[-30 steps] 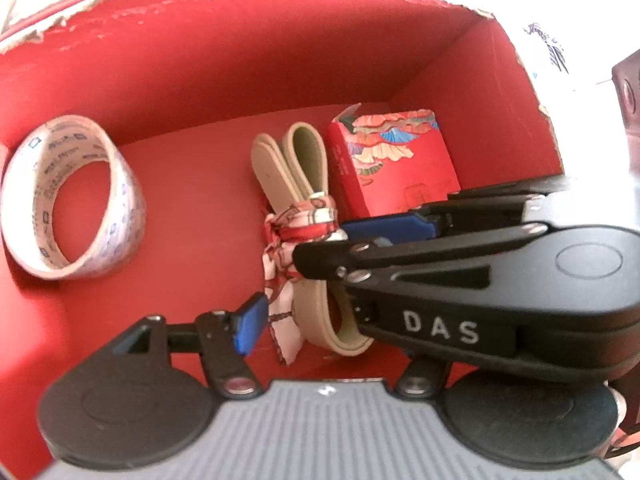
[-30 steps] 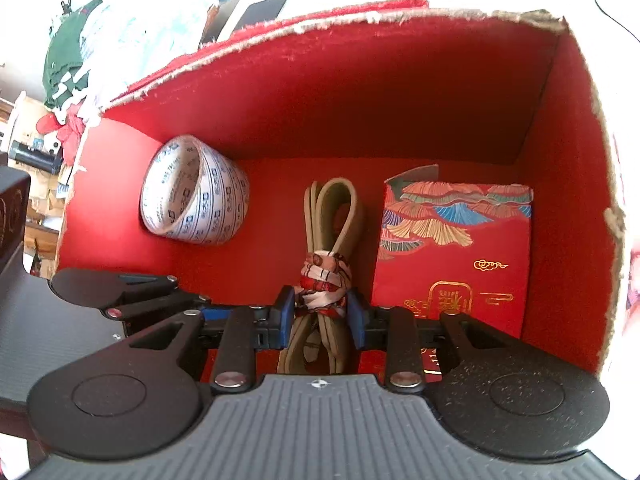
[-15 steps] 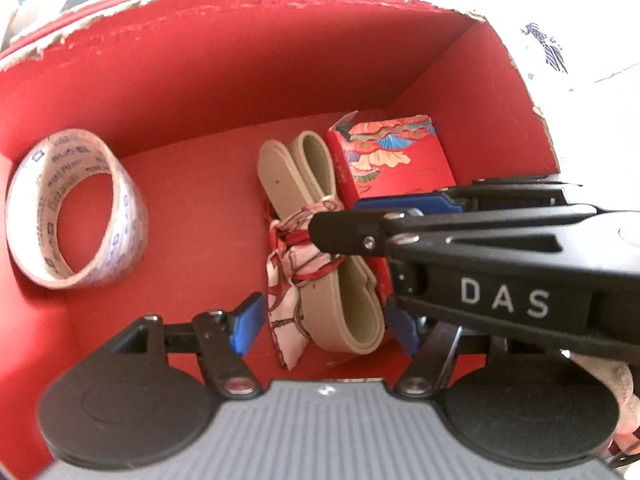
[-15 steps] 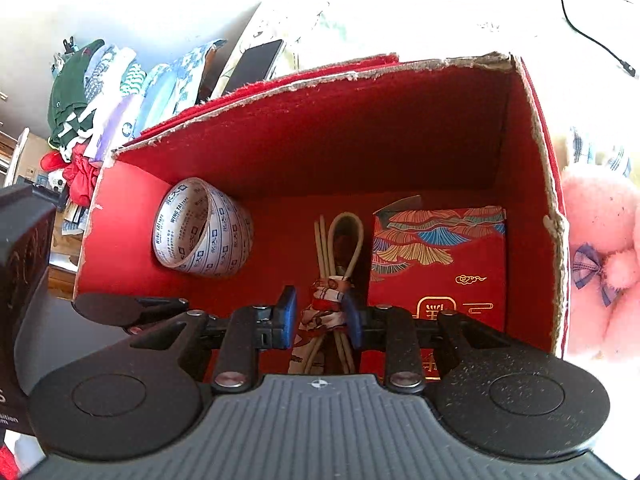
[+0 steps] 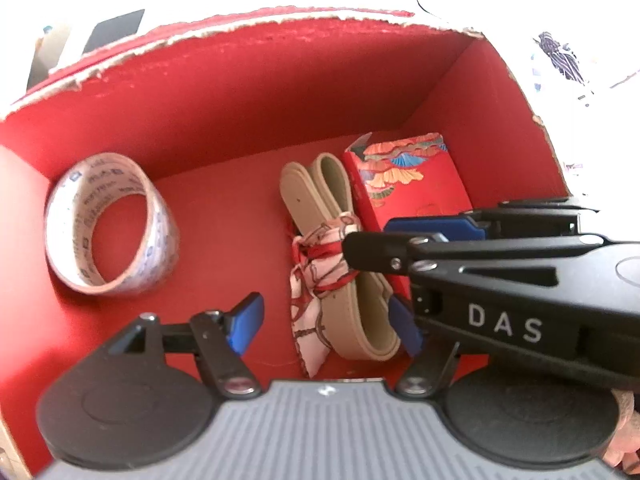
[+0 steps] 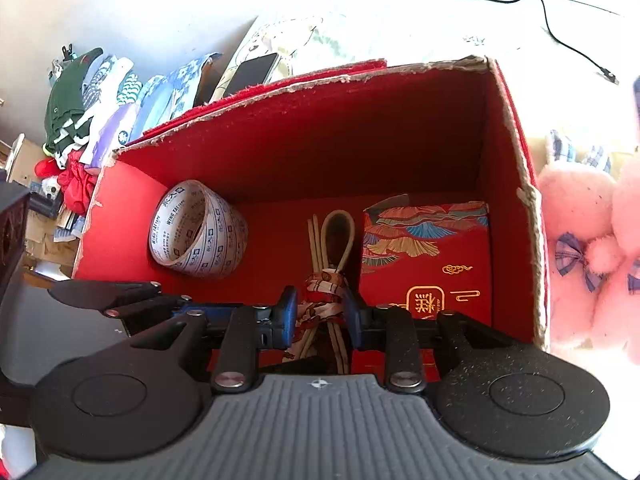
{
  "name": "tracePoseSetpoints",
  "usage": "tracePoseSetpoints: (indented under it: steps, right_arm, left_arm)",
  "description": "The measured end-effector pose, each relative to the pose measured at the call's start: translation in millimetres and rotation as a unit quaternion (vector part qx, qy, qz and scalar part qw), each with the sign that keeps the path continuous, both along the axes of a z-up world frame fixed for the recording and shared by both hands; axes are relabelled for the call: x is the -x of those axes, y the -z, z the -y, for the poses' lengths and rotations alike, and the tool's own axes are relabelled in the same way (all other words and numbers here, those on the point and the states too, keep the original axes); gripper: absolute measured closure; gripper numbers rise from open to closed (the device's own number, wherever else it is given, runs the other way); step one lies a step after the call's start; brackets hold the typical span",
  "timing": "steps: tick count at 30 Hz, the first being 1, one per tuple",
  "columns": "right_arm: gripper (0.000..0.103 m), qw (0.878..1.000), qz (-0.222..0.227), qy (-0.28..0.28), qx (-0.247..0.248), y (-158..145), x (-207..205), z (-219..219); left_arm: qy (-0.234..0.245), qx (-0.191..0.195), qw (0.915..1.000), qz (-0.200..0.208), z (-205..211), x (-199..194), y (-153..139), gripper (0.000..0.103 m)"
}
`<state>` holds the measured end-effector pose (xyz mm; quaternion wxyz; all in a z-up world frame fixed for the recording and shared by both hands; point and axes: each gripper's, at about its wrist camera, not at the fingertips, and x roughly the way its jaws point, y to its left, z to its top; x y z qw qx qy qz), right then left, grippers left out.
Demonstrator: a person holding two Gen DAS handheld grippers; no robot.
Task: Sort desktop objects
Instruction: 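Open the right gripper to release the strap inside the box, then withdraw the right gripper up out of the box toward the pinecone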
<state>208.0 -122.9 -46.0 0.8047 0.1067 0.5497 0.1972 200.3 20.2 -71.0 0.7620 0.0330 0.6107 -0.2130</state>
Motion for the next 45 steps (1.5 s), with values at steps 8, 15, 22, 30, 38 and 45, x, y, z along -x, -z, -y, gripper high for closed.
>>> tracePoseSetpoints:
  steps: [8,15,22,30,38,45]
  right_arm:
    - [0.073,1.0,0.013,0.015,0.005,-5,13,4]
    - [0.073,0.999,0.022,0.029,0.004,-11,26,9]
    - [0.073,0.999,0.034,0.033,-0.008,-18,38,13]
    - [0.073,0.998,0.054,0.033,-0.024,-31,54,20]
    - [0.073,0.993,0.095,0.035,-0.055,-48,80,34]
    - [0.073,0.988,0.122,0.046,-0.084,-60,105,50]
  left_arm:
    - [-0.008,-0.025,0.999,0.037,8,9,-7,0.032]
    - [-0.009,-0.038,0.9974,0.06,6,22,-14,0.032]
    - [-0.023,-0.047,0.9949,0.086,5,36,-28,0.032]
    - [-0.05,-0.049,0.9915,0.109,1,55,-46,0.03]
    - [-0.077,-0.06,0.9851,0.142,4,83,-64,0.027]
    - [-0.101,-0.064,0.9767,0.179,5,111,-86,0.027]
